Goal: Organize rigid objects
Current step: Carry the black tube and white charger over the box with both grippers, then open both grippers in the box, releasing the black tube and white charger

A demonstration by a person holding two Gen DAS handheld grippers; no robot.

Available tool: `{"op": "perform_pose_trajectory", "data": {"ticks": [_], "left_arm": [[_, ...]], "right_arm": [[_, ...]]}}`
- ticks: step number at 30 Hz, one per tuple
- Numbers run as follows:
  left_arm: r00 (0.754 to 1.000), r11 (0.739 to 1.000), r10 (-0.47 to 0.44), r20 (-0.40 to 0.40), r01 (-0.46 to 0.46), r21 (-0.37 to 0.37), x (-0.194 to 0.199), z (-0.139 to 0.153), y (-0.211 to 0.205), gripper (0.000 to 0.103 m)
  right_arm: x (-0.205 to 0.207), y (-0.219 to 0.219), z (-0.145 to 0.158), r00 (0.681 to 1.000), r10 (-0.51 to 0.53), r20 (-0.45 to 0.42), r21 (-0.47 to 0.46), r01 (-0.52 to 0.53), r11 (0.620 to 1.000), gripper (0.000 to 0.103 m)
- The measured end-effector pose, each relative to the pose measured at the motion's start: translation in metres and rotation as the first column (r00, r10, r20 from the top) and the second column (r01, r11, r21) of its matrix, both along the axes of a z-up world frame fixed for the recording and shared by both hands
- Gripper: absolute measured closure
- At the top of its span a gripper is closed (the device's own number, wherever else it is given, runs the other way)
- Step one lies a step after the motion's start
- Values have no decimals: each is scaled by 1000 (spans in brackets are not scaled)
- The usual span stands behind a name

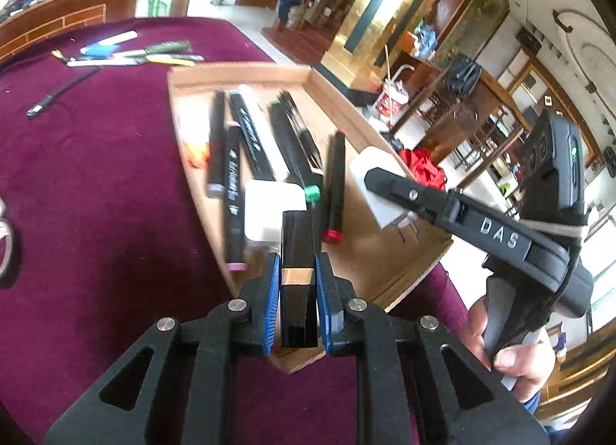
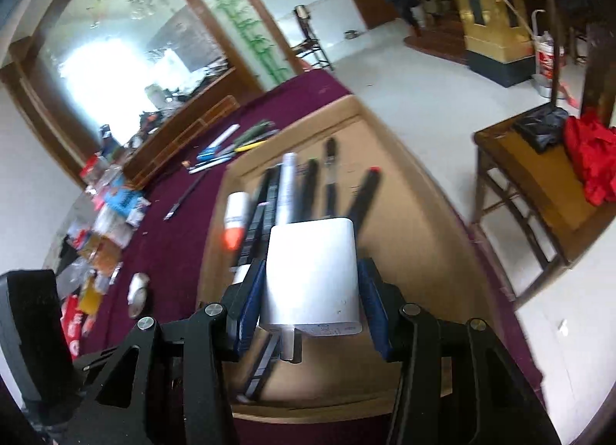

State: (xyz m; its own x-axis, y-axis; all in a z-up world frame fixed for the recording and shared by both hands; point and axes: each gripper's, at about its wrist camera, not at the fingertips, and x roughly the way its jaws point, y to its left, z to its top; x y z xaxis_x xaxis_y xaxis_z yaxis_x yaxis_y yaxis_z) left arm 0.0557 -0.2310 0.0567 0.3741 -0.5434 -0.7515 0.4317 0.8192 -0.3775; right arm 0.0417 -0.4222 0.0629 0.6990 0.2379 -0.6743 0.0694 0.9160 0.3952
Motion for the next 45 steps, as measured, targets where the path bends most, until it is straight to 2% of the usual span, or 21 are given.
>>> {"op": "perform_pose_trajectory", "data": {"ticks": [3, 8, 15, 26, 34, 39, 42, 45], "left_arm": [[1000, 1000, -16, -10, 16, 17, 5, -2, -15, 88], [1000, 1000, -20, 0, 20, 8, 21, 10, -27, 88], [1000, 999, 3, 17, -4, 48, 68, 16, -44, 88], [992, 990, 105, -65, -98, 97, 144, -10, -72, 88], [989, 987, 129, -73, -121, 105, 153, -16, -80, 88], [990, 992, 114, -77, -109, 68, 156, -16, -78, 88], [989, 994, 107, -99, -102, 48, 156, -13, -75, 85], [988, 993, 117, -99, -114, 40, 154, -7, -71, 74]], "right_arm": [[3, -9, -4, 1000, -8, -21, 3, 8, 1000, 60], [3, -8, -6, 999, 14, -44, -30, -16, 999, 60], [3, 1, -11, 997, 39, -70, -116, -47, 992, 60], [11, 12, -13, 980, 109, -167, -246, -148, 958, 60], [11, 14, -14, 980, 100, -172, -237, -139, 962, 60], [10, 12, -14, 979, 102, -176, -207, -139, 968, 60], [6, 13, -14, 979, 99, -176, -204, -135, 970, 59], [5, 12, -13, 979, 94, -179, -198, -130, 972, 59]]}}
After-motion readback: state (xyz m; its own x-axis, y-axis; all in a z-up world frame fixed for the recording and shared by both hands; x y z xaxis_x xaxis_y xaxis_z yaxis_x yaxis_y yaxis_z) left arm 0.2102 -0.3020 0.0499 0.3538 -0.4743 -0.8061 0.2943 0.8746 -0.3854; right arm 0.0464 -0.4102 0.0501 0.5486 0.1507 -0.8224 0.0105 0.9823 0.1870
